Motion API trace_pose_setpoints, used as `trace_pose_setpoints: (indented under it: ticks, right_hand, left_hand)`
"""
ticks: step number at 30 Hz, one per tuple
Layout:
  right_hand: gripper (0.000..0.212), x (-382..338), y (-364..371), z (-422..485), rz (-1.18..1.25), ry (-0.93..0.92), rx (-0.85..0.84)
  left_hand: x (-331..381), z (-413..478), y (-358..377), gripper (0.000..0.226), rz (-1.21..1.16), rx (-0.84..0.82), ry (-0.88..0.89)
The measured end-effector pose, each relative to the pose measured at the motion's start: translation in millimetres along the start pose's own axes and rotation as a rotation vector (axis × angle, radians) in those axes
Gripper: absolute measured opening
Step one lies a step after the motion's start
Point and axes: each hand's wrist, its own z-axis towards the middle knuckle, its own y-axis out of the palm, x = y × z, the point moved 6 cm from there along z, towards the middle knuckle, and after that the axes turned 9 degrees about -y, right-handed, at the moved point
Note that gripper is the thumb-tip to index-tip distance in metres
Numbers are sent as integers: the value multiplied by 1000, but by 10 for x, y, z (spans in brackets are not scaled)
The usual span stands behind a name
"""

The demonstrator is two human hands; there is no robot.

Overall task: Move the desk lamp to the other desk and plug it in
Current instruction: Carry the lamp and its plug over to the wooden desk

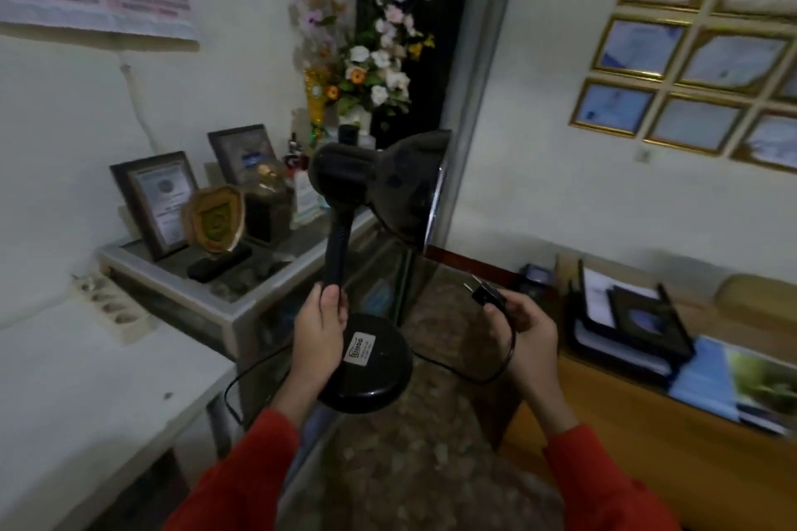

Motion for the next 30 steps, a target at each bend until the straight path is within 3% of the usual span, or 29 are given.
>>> trace_pose_setpoints:
  ticks: [1,3,8,13,22,26,30]
  right_hand:
    - [15,15,25,15,-11,-6,-12]
    - [16,62,-1231,-299,-77,48,138]
    - [15,94,-1640,-443,-141,15,177]
    - [14,225,-2496,-670,-232,16,321]
    - [24,525,-3652,-732,-371,91,509]
    - [14,634,-4105,-604,-404,119,572]
    - [23,661,-4491,-480,-449,118,635]
  left_hand:
    - [-44,25,-23,37,8,8,10]
    - [153,-609,1023,39,-4,-191,16]
    - [100,-818,1353,45,-56,-166,16]
    - [150,-1246,2231,44,-6,-340,41]
    - [181,-1568,3750,35,-122,-612,-27]
    - [319,-1587,4380,34,-198,-699,-51]
    - [478,-1632,4921,36,-223,-766,-1]
